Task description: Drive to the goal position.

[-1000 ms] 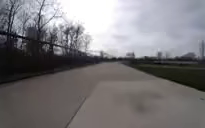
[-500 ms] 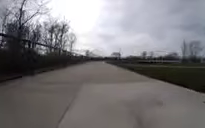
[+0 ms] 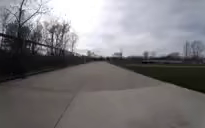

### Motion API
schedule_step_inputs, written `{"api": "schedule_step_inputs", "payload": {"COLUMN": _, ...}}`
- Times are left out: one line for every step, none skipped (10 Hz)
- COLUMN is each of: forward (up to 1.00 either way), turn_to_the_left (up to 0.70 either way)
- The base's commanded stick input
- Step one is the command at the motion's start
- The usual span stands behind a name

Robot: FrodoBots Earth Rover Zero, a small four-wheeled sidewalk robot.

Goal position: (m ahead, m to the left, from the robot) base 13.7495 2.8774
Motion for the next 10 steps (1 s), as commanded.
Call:
{"api": "schedule_step_inputs", "payload": {"forward": 1.0, "turn_to_the_left": 0.0}}
{"api": "schedule_step_inputs", "payload": {"forward": 1.0, "turn_to_the_left": 0.0}}
{"api": "schedule_step_inputs", "payload": {"forward": 1.0, "turn_to_the_left": 0.0}}
{"api": "schedule_step_inputs", "payload": {"forward": 1.0, "turn_to_the_left": 0.0}}
{"api": "schedule_step_inputs", "payload": {"forward": 1.0, "turn_to_the_left": 0.0}}
{"api": "schedule_step_inputs", "payload": {"forward": 1.0, "turn_to_the_left": 0.0}}
{"api": "schedule_step_inputs", "payload": {"forward": 1.0, "turn_to_the_left": 0.03}}
{"api": "schedule_step_inputs", "payload": {"forward": 1.0, "turn_to_the_left": 0.18}}
{"api": "schedule_step_inputs", "payload": {"forward": 1.0, "turn_to_the_left": 0.38}}
{"api": "schedule_step_inputs", "payload": {"forward": 1.0, "turn_to_the_left": 0.31}}
